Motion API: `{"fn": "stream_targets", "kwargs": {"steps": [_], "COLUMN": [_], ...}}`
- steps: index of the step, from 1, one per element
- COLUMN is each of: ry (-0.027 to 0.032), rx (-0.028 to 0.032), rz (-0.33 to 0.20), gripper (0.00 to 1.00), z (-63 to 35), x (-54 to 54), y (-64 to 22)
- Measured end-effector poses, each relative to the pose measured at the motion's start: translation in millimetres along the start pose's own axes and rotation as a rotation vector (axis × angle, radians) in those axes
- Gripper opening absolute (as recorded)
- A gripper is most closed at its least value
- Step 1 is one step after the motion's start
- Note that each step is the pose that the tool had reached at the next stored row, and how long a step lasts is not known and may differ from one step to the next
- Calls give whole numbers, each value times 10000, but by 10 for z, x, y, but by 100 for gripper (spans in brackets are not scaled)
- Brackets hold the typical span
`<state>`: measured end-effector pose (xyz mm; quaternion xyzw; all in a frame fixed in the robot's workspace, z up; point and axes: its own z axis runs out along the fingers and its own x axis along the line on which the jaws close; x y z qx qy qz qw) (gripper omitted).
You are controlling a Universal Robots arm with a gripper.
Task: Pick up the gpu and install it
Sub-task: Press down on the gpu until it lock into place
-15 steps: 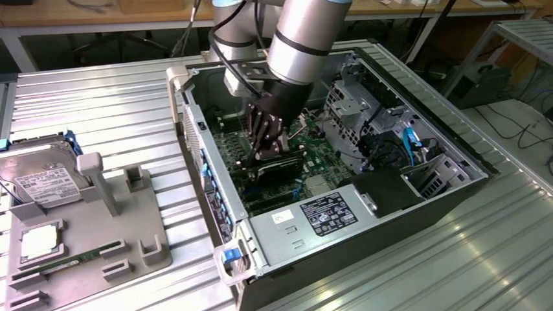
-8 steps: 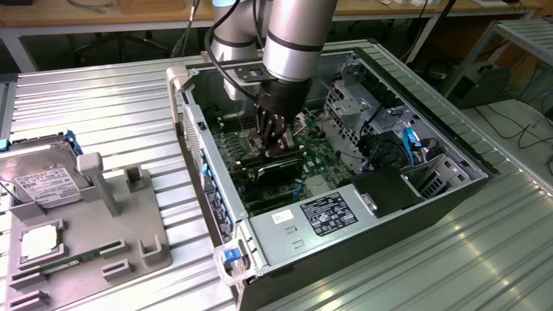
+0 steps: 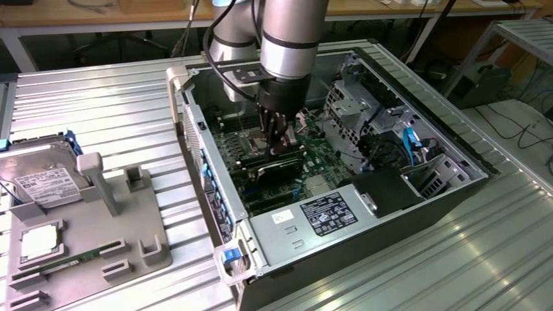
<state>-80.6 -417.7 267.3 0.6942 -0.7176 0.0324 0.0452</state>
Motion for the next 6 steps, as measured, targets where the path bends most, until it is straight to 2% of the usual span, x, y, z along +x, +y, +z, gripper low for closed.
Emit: {"fn": "stream_targets", "kwargs": {"steps": [6], "ry": [0], "rx": [1], "rz": [1], "gripper": [11], "z": [0], "x": [-1], "y": [1]}}
